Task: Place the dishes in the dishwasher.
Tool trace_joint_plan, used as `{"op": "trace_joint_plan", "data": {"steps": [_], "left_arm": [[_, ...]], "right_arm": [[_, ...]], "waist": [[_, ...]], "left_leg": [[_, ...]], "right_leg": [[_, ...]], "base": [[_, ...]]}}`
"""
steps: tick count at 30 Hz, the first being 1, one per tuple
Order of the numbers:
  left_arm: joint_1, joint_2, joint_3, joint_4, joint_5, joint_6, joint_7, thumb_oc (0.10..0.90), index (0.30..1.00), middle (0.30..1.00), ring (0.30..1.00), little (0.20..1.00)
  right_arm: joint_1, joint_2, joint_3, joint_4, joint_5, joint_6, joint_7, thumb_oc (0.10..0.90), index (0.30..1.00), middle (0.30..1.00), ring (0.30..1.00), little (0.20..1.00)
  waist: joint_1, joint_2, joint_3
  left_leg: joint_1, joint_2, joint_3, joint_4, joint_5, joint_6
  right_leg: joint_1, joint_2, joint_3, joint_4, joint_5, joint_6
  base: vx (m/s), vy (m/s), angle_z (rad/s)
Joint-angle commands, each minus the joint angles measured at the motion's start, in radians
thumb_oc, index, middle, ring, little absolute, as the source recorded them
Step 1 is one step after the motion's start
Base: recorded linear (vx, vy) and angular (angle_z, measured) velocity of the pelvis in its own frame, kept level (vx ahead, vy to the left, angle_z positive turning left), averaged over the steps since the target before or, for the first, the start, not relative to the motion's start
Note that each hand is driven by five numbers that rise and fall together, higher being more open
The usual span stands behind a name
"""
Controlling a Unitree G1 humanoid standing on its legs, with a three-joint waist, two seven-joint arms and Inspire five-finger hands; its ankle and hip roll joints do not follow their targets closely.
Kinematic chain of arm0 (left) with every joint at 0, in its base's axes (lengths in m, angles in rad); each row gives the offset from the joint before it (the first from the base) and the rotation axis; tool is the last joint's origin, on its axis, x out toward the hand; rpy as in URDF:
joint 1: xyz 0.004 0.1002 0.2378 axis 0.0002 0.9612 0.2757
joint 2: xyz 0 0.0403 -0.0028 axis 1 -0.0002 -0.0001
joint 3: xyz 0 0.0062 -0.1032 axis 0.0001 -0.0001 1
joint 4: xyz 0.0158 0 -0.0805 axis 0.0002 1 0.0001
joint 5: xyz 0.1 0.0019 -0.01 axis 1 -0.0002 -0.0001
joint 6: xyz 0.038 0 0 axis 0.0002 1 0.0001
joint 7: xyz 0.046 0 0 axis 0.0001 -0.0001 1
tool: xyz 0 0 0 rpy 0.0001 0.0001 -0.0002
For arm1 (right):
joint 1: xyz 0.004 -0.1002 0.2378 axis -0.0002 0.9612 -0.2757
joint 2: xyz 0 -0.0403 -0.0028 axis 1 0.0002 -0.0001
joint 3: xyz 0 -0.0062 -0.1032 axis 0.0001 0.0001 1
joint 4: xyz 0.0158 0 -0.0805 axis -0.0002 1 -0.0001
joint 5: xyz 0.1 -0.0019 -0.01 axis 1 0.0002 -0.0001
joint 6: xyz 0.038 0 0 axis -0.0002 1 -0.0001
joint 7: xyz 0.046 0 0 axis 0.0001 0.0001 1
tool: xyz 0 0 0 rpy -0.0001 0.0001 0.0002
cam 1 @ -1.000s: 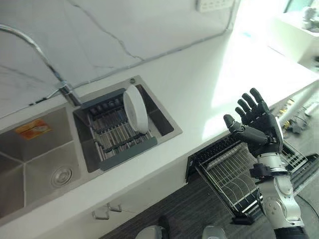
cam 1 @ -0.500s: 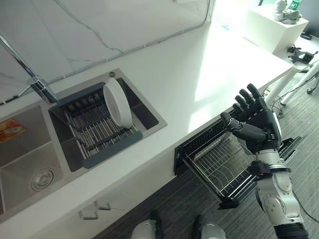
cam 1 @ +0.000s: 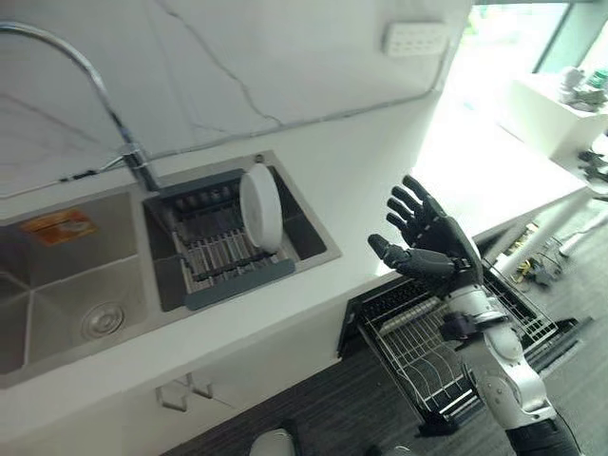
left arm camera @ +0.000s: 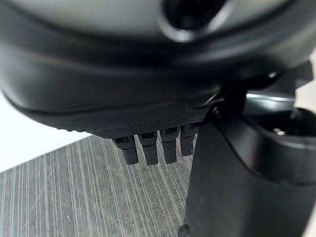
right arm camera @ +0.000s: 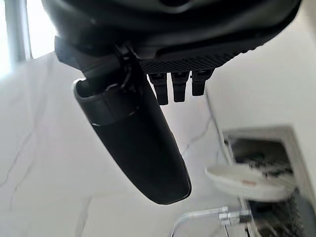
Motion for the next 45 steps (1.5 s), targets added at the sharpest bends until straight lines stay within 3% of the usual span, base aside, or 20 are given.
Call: {"op": "trace_joint_plan", "data": {"steps": [1,8,10,14,21,28,39,45], "left_arm": [[-0.006,-0.103,-0.028,0.022,0.022,-0.006,0.008,0.8,0.9,0.9,0.9,0.9],[0.034,-0.082,-0.025,0.036,0.057,-0.032,-0.008,0.8,0.9,0.9,0.9,0.9],[0.044,-0.074,-0.02,0.038,0.076,-0.038,-0.018,0.8,0.9,0.9,0.9,0.9],[0.071,-0.046,-0.01,0.039,0.126,-0.048,-0.048,0.8,0.9,0.9,0.9,0.9],[0.085,-0.021,0.001,0.036,0.175,-0.033,-0.068,0.8,0.9,0.9,0.9,0.9],[0.078,-0.016,-0.013,0.018,0.162,0.003,-0.051,0.8,0.9,0.9,0.9,0.9],[0.077,-0.014,-0.022,0.01,0.17,0.014,-0.051,0.8,0.9,0.9,0.9,0.9],[0.082,-0.011,-0.028,0.003,0.178,0.011,-0.049,0.8,0.9,0.9,0.9,0.9]], "right_arm": [[-0.134,-0.002,-0.085,-0.053,-0.027,-0.115,-0.031,0.8,0.9,0.9,0.9,0.9],[-0.265,-0.009,-0.079,0.009,-0.027,-0.078,-0.105,0.8,0.9,0.9,0.9,0.9],[-0.284,-0.009,-0.083,0.038,0.028,-0.082,-0.124,0.8,0.9,0.9,0.9,0.9],[-0.361,-0.011,-0.105,0.121,-0.006,-0.113,-0.189,0.8,0.9,0.9,0.9,0.9],[-0.457,-0.028,-0.111,0.229,0.017,-0.084,-0.233,0.8,0.9,0.9,0.9,0.9],[-0.493,-0.021,-0.106,0.318,0.067,-0.094,-0.267,0.8,0.9,0.9,0.9,0.9],[-0.503,-0.003,-0.107,0.394,0.057,-0.116,-0.325,0.8,0.9,0.9,0.9,0.9],[-0.497,0.011,-0.105,0.405,0.101,-0.128,-0.278,0.8,0.9,0.9,0.9,0.9]], "waist": [[-0.007,-0.006,-0.007],[0.059,-0.015,-0.011],[0.072,-0.018,-0.013],[0.111,-0.019,-0.01],[0.148,-0.021,-0.005],[0.164,-0.026,-0.002],[0.184,-0.01,0.005],[0.188,-0.004,0.014]], "left_leg": [[0.052,0.02,0.004,0.008,-0.186,-0.024],[0.039,0.002,-0.043,0.008,-0.182,-0.021],[0.035,-0.002,-0.05,0.008,-0.18,-0.02],[0.026,-0.012,-0.076,0.008,-0.175,-0.017],[0.017,-0.022,-0.109,0.008,-0.165,-0.018],[0.014,-0.022,-0.119,0.008,-0.158,-0.022],[0.011,-0.031,-0.132,0.008,-0.155,-0.018],[0.011,-0.034,-0.138,0.008,-0.153,-0.015]], "right_leg": [[0.065,-0.025,0.027,-0.11,-0.01,0.115],[0.094,-0.032,-0.022,-0.11,-0.007,0.116],[0.102,-0.033,-0.034,-0.11,-0.008,0.116],[0.119,-0.035,-0.062,-0.11,-0.009,0.118],[0.134,-0.026,-0.075,-0.11,-0.016,0.113],[0.146,-0.02,-0.084,-0.11,-0.021,0.11],[0.156,-0.024,-0.096,-0.11,-0.021,0.109],[0.156,-0.025,-0.097,-0.11,-0.019,0.11]], "base": [[0.11,0.002,0.28],[0.11,0.0,0.2],[0.11,-0.027,0.27],[0.11,-0.039,0.39],[0.09,-0.019,0.25],[0.06,-0.016,0.07],[0.03,0.006,0.07],[0.01,-0.013,0.05]]}}
